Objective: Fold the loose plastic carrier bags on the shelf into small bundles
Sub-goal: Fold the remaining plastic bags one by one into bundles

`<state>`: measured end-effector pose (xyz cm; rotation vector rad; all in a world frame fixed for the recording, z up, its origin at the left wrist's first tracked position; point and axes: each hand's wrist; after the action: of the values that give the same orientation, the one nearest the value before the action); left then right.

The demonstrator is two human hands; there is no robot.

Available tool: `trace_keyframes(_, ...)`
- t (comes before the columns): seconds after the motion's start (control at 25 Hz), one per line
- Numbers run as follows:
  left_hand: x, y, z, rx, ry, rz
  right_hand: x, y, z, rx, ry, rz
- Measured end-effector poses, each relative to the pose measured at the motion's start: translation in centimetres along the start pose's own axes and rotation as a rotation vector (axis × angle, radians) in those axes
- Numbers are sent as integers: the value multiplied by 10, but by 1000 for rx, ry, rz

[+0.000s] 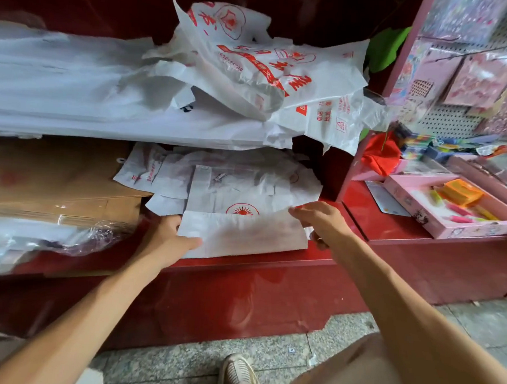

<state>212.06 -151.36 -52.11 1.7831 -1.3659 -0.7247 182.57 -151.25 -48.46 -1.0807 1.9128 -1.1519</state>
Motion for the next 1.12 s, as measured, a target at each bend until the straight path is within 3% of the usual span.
trace_keyframes(0.16,11,5,8,63,17,-35,6,8,9,-192,-14,103)
trace_keyframes(0.4,11,15,7,301,71,-1,16,14,9,-351,63,-32)
trace_keyframes(0.56,7,20,3,297,82,-38,17,12,3,-313,5,-16)
trace_keyframes(0.72,6,20,-2,474,146,41,16,18,1,-397,-12,-133)
trace_keyframes(1.12,2,8,-9,452,55,66,7,13,4,-490,-30,-167)
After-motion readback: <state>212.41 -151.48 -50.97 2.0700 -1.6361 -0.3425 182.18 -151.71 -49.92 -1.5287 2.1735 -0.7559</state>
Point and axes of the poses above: each hand's wrist, its own x-axis towards the middle knuckle, its own z-axis out of the palm, y = z × x, and after that the axes turned 12 degrees about y, right-handed
